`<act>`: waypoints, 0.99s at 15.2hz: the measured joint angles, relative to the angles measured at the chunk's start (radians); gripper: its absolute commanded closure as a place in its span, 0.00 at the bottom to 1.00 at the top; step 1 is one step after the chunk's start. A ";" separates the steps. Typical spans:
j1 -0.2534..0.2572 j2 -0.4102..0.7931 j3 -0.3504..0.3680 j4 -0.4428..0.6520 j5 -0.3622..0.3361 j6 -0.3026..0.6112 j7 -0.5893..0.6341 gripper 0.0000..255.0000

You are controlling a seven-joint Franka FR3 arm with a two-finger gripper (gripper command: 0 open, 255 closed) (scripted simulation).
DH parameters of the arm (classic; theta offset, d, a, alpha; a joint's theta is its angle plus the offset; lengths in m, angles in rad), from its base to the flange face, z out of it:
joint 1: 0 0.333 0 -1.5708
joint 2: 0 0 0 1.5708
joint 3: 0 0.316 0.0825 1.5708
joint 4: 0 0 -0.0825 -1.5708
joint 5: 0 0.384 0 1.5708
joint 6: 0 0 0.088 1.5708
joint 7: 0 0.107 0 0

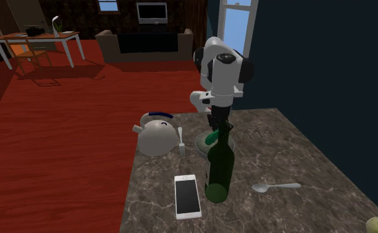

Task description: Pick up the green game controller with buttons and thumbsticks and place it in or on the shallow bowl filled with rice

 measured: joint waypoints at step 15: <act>0.000 0.029 0.001 0.132 -0.009 -0.103 0.003 0.00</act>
